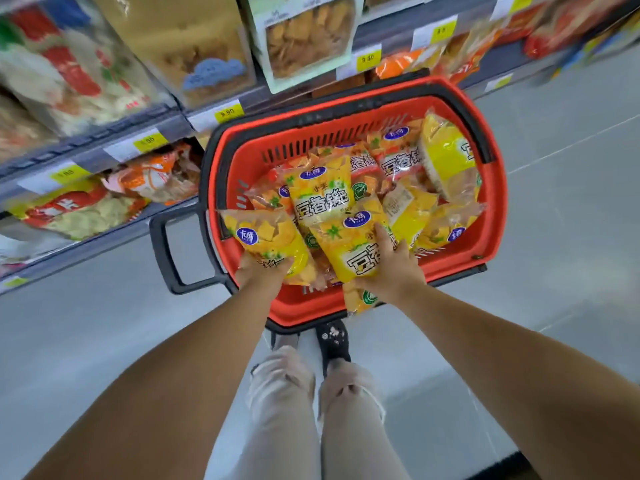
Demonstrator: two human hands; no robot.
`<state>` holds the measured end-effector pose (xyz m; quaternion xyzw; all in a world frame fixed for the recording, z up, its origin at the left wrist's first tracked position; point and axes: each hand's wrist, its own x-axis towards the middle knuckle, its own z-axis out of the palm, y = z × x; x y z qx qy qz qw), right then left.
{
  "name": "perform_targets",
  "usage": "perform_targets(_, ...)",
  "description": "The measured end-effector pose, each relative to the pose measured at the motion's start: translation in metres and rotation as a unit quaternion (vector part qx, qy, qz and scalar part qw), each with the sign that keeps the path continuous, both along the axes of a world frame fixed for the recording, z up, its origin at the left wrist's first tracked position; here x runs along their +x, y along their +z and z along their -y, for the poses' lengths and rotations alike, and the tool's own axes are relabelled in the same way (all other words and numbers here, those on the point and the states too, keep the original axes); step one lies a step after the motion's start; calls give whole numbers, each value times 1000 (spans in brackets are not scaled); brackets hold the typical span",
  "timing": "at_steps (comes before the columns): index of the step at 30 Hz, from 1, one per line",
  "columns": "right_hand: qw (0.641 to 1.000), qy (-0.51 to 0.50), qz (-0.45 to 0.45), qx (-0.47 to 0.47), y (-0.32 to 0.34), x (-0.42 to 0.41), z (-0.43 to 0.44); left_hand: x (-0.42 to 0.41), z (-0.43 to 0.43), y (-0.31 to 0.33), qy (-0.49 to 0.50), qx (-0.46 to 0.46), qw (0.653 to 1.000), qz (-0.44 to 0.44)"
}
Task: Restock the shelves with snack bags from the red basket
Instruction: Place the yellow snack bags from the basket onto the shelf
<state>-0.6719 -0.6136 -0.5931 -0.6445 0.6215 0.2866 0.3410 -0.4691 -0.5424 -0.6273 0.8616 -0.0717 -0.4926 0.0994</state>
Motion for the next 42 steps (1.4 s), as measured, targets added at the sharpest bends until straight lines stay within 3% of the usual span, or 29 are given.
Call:
perform_targets(4, 999, -3, 44, 9, -4, -14, 15, -11, 21, -13, -61, -35, 997, 40)
perform_targets(7, 998, -18, 63, 22, -7, -16, 23, -9, 27, -25, -87, -11, 996, 22)
perform_targets(14, 993, -61, 96, 9, 11, -25, 19, -2, 6, -13, 11, -131, 991, 30)
perform_targets(20, 988, -79, 106, -77, 90, -27, 16, 14, 0, 95, 2, -220, 974, 46)
perform_targets(27, 964, -22, 173, -201, 217, 5, 44, 71, -10, 238, 27, -350, 928, 125)
perform_targets(35, 888, 17, 323, -328, 337, 113, 42, 159, -45, 370, 63, -464, 859, 207)
perform_targets(42, 811, 7, 416, -411, 382, 218, -7, 263, -97, 441, 28, -501, 818, 280)
